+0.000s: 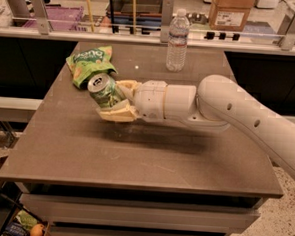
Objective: Place green can upright
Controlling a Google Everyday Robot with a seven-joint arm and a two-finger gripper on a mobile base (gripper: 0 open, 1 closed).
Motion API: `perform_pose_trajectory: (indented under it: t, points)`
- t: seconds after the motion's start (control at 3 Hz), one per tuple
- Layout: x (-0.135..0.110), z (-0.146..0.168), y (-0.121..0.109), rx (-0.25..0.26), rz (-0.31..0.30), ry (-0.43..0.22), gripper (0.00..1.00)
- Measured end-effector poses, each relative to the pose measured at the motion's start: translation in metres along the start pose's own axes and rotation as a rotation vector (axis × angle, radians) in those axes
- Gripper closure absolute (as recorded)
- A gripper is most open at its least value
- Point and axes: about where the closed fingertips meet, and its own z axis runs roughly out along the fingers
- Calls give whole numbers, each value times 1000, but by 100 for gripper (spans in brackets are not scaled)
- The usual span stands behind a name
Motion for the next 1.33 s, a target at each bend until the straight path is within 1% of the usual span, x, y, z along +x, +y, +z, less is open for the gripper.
perform_pose_trajectory:
  t: [0.67,1.0,1.33]
  points:
    - [23,-3,-3,27,53,-67,100]
    - [25,-4,-4,31,59,-76,100]
    - [24,-4,-4,31,59,-76,89]
